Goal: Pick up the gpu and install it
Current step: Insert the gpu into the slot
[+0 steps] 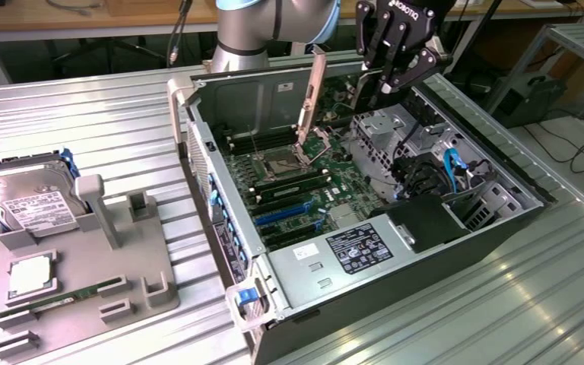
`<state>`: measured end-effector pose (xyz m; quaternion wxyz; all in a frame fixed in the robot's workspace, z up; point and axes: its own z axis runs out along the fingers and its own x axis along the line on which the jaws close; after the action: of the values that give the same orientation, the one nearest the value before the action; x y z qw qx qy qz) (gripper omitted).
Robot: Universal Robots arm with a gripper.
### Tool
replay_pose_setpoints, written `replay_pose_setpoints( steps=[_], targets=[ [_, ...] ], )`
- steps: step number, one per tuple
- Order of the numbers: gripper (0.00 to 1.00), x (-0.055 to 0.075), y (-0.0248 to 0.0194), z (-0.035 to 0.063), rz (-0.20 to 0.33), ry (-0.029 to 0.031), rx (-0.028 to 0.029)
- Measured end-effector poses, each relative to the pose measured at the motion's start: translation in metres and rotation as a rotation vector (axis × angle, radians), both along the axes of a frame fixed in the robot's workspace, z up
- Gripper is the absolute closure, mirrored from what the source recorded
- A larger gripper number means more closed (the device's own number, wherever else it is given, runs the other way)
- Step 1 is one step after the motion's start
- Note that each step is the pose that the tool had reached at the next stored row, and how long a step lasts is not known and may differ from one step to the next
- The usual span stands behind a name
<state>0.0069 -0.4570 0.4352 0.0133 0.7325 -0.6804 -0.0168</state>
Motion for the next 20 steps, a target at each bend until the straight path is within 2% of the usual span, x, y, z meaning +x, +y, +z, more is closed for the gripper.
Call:
replay_pose_setpoints(
  steps=[17,20],
  targets=[
    [0.72,0.000,0.0000,-0.0112,0.000,0.0000,0.0001],
    [0.72,0.000,0.0000,-0.0241,0.000,0.0000,0.0001]
  ],
)
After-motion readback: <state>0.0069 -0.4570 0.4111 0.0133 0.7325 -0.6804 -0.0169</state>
